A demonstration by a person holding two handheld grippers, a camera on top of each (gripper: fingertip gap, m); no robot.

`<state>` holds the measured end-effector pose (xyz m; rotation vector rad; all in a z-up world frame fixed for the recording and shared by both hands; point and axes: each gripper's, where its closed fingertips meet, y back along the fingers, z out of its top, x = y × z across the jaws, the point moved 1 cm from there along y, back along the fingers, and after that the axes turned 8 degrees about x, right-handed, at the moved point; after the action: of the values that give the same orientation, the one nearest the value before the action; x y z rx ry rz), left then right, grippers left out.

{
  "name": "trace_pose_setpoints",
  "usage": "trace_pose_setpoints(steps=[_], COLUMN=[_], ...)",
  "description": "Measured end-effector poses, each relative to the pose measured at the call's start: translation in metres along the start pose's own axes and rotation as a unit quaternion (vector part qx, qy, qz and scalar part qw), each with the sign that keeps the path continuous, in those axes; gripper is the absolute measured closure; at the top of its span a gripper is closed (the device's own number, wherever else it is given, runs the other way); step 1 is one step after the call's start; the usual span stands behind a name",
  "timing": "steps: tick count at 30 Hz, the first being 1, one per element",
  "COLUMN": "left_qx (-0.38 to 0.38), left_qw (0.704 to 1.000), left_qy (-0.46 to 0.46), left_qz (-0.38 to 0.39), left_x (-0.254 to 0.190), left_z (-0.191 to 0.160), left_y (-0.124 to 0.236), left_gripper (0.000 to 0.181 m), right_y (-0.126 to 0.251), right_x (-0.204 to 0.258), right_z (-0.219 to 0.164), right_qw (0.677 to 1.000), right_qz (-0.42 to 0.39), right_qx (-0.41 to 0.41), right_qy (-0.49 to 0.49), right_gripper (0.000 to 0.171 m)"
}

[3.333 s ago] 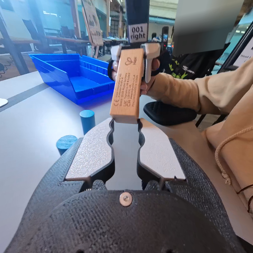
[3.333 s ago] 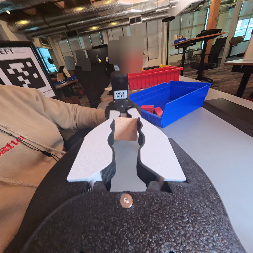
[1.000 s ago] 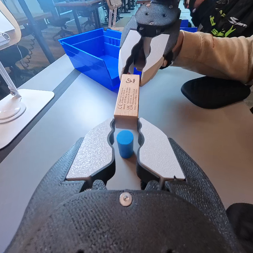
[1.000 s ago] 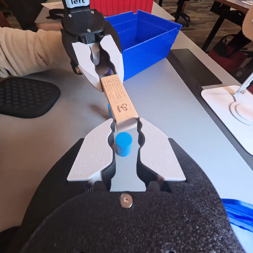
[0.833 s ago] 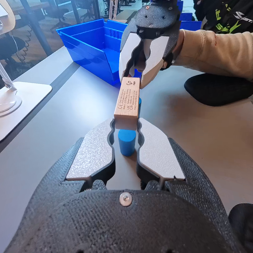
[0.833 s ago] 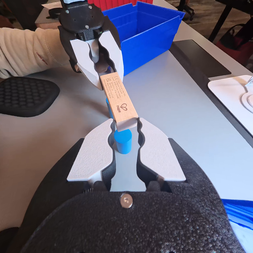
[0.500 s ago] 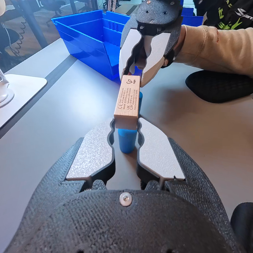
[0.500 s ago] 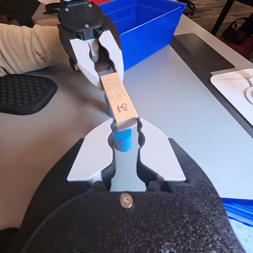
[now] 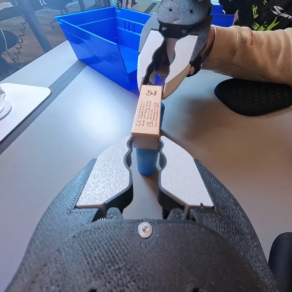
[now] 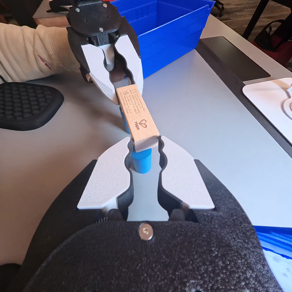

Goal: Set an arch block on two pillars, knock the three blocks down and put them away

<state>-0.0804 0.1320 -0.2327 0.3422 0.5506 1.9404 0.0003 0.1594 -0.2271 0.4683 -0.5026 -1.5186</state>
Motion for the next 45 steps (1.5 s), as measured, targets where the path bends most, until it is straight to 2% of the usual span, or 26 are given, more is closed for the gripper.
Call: trace_pose_setpoints(steps=[36,45], left_qx=[-0.006,-0.005], left_qw=[1.0,1.0], left_qy=[0.003,0.003], left_qz=[-0.004,-0.004], left_x=[0.0001,0.0007], left_z=[-0.0032,-0.0043], left_y=[-0.0023,0.004], left_gripper=[0.15,0.144], right_y=[-0.0011,0.0067], right_x=[0.0008,0.0], right_z=[-0.003,-0.005], right_qw=[1.0,1.0], right_qz=[0.002,0.007], right_qx=[-0.006,-0.011], right_qy=[-0.004,-0.015], right_gripper=[0.14,0.134])
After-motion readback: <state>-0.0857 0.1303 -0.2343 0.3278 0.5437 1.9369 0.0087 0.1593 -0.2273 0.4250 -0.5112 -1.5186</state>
